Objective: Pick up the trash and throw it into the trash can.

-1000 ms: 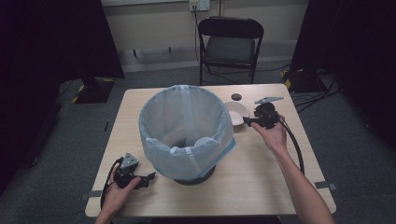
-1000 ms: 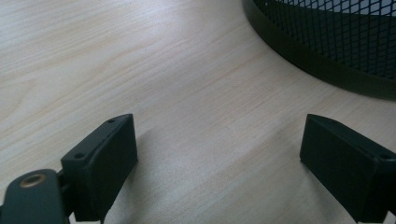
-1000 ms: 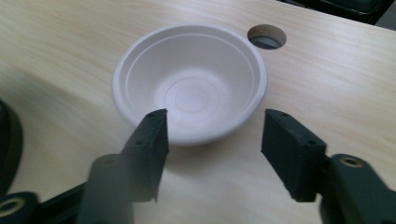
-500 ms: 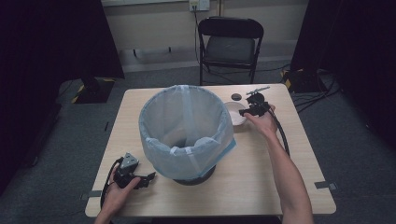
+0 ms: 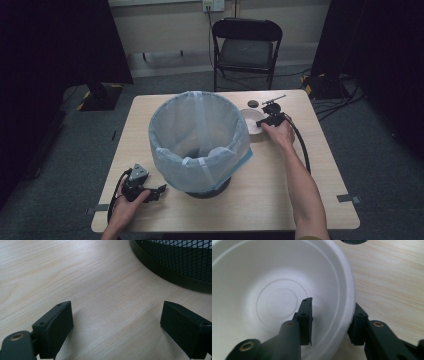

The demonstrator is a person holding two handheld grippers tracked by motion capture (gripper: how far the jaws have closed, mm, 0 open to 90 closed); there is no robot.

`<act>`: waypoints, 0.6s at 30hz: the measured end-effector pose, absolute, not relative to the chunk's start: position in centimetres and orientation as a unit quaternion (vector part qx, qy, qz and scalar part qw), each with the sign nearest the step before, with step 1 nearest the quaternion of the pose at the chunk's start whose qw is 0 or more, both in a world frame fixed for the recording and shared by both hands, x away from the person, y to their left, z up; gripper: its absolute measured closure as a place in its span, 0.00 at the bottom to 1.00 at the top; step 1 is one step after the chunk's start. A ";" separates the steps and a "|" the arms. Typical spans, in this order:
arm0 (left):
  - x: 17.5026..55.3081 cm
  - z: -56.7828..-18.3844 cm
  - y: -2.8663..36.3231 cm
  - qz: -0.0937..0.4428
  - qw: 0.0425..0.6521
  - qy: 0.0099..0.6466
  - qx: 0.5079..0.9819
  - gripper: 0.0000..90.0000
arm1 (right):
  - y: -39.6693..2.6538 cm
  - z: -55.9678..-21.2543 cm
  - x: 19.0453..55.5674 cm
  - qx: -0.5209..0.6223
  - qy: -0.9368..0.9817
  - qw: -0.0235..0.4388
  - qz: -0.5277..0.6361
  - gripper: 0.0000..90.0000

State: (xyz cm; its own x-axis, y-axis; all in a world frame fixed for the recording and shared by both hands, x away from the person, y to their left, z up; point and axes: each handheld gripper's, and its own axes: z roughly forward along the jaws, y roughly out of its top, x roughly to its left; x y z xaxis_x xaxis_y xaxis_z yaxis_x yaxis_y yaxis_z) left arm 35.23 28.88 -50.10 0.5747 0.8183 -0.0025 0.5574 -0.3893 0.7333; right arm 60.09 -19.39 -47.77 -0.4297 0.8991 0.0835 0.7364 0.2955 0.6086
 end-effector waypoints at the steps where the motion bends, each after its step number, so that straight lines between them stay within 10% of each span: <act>1: 35.2 -50.1 28.9 0.183 0.356 0.424 0.812 0.12 | -19.5 -47.7 60.0 0.518 0.791 0.131 0.298 0.74; 18: 35.2 -50.1 28.9 0.183 0.357 0.424 0.812 0.12 | -19.7 -44.6 57.8 0.495 0.785 0.157 0.337 0.97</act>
State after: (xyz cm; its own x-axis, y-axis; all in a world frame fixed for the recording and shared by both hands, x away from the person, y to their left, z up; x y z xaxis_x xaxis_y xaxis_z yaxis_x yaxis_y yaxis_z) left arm 35.22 28.86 -50.11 0.5734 0.8193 -0.0052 0.5580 -0.3859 0.7346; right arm 57.80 -19.73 -44.56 -0.4604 0.8834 0.0874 0.6720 0.2825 0.6846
